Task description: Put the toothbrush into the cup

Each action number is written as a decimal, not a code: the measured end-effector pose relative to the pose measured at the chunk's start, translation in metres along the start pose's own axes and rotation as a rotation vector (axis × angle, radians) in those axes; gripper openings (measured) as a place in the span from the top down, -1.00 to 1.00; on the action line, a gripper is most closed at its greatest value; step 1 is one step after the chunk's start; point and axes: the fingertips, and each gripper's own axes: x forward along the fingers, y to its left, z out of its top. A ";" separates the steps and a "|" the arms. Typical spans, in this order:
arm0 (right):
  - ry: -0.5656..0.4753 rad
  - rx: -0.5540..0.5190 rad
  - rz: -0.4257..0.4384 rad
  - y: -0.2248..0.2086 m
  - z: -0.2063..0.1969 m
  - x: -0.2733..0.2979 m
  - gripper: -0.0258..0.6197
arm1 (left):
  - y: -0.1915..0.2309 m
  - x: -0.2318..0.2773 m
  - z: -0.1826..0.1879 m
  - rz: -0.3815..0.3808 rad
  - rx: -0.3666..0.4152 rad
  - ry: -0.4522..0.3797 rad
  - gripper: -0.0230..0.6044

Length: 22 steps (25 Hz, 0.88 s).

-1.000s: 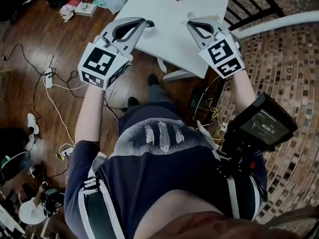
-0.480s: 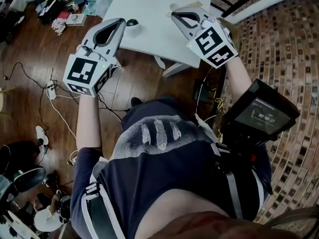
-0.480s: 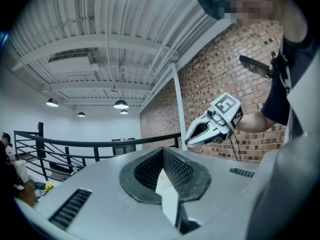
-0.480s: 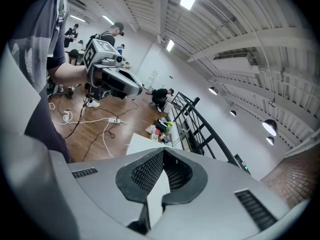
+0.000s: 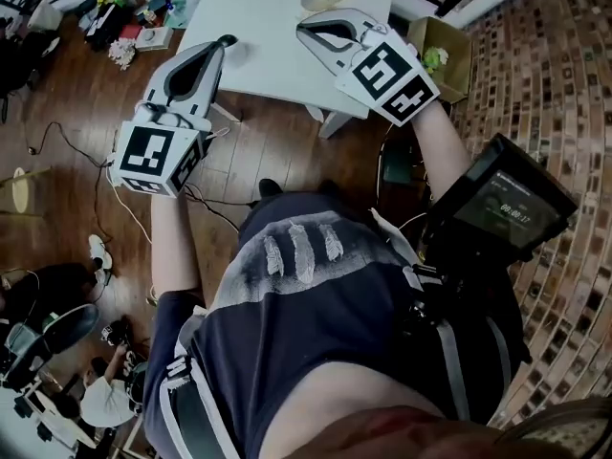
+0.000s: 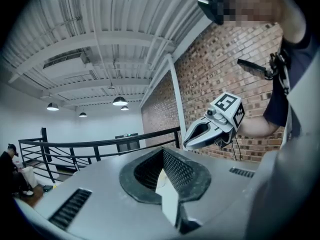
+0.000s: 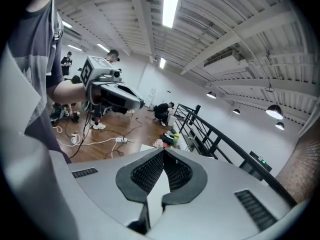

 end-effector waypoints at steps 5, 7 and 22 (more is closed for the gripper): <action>-0.001 -0.010 0.021 0.002 -0.021 -0.029 0.92 | -0.037 0.015 0.005 0.000 0.004 0.009 0.97; 0.004 -0.009 0.020 0.001 -0.029 -0.041 0.92 | -0.051 0.022 0.007 -0.010 0.009 0.012 0.97; -0.045 0.052 0.118 0.023 -0.052 -0.078 0.92 | -0.108 0.011 0.010 0.043 0.009 0.087 0.97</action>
